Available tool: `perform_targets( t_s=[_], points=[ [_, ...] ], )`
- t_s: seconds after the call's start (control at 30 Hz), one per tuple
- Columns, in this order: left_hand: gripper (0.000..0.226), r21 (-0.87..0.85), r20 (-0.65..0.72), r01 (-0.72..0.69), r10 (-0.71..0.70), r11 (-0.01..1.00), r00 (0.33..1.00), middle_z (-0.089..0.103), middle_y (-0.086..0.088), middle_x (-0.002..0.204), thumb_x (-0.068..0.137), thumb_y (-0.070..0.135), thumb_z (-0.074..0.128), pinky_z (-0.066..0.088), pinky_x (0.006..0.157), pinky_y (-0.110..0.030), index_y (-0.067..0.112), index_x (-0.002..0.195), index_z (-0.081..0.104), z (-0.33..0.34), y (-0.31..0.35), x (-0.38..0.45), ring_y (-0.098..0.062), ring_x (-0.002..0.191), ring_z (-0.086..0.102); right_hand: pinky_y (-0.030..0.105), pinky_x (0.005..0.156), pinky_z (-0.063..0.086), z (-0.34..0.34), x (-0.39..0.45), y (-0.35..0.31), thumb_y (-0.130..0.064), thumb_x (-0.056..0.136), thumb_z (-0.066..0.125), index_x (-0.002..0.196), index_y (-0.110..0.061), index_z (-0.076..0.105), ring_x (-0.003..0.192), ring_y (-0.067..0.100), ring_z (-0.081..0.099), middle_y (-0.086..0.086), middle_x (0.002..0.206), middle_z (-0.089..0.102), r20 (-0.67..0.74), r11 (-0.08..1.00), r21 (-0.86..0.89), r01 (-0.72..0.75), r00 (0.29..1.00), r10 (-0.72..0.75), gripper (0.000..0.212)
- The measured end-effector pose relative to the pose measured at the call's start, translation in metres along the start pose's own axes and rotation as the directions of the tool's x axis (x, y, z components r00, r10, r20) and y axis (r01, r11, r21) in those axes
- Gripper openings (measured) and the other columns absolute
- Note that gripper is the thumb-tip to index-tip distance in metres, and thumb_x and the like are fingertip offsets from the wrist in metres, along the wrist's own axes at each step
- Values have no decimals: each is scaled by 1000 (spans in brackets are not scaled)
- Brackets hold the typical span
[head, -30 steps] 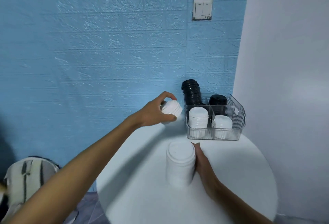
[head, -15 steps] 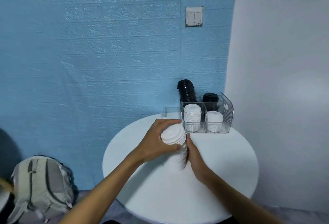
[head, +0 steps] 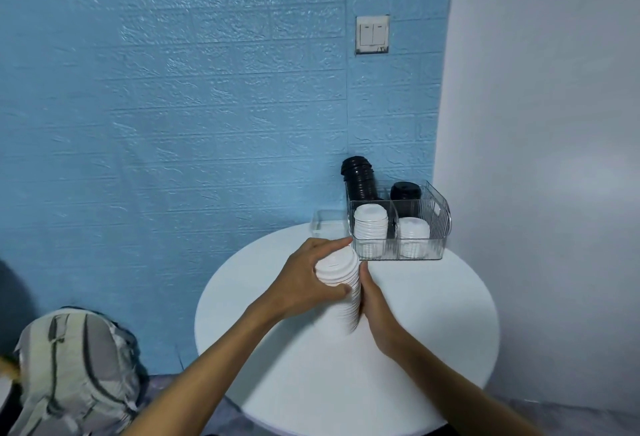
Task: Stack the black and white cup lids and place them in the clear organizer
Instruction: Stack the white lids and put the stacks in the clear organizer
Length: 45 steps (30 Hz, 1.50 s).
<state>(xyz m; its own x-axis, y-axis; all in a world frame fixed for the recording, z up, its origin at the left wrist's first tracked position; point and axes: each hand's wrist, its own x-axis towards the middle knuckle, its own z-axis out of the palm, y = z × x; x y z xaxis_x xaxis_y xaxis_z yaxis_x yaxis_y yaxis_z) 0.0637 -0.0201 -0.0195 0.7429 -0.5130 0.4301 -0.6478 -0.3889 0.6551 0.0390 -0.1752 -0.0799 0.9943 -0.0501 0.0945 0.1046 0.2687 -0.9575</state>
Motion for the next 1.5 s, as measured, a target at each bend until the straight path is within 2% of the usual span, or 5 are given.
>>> perform_targets(
  t_s=[0.5, 0.7, 0.83, 0.97, 1.5],
  points=[
    [58, -197, 166, 225, -194, 954, 967, 58, 21, 139, 82, 35, 84, 40, 109, -23, 42, 136, 63, -9, 11, 12, 8, 128, 51, 23, 88, 55, 2, 6, -19, -47, 102, 38, 122, -19, 67, 114, 12, 68, 4, 123, 73, 44, 996, 86, 14, 999, -18, 45],
    [38, -665, -48, 280, -415, 693, 909, 73, 1, 124, 100, 15, 52, 51, 84, -21, 29, 135, 62, 22, 15, 8, -11, 109, 70, 35, 97, 48, 17, 6, -23, -42, 86, 68, 125, -8, 69, 119, 27, 65, 11, 128, 68, 57, 954, 294, -53, 998, 38, 51],
    [50, -884, -134, 181, -606, 430, 784, 73, -12, 121, 82, 59, 73, 49, 109, -50, 22, 116, 71, 64, 9, 0, -32, 116, 68, 35, 98, 49, 22, 2, -17, -47, 88, 63, 124, -5, 69, 115, 27, 66, 14, 125, 69, 65, 915, 395, -86, 996, 66, 56],
    [64, -869, -264, 140, -685, 474, 679, 78, 2, 109, 70, 82, 64, 48, 108, -49, 30, 106, 75, 77, 13, 0, -21, 108, 72, 39, 101, 48, 24, 1, -17, -51, 82, 69, 124, -4, 69, 116, 29, 68, 17, 123, 71, -29, 951, 308, -23, 999, 33, 63],
    [44, -810, -335, 171, -681, 561, 651, 78, 5, 85, 88, 66, 54, 53, 94, -47, 27, 81, 74, 79, 6, -3, -18, 85, 71, 40, 98, 54, 34, 8, -7, -48, 100, 48, 111, -8, 75, 103, 28, 73, 11, 105, 78, -295, 990, 138, 8, 955, 33, 50]
  ],
)
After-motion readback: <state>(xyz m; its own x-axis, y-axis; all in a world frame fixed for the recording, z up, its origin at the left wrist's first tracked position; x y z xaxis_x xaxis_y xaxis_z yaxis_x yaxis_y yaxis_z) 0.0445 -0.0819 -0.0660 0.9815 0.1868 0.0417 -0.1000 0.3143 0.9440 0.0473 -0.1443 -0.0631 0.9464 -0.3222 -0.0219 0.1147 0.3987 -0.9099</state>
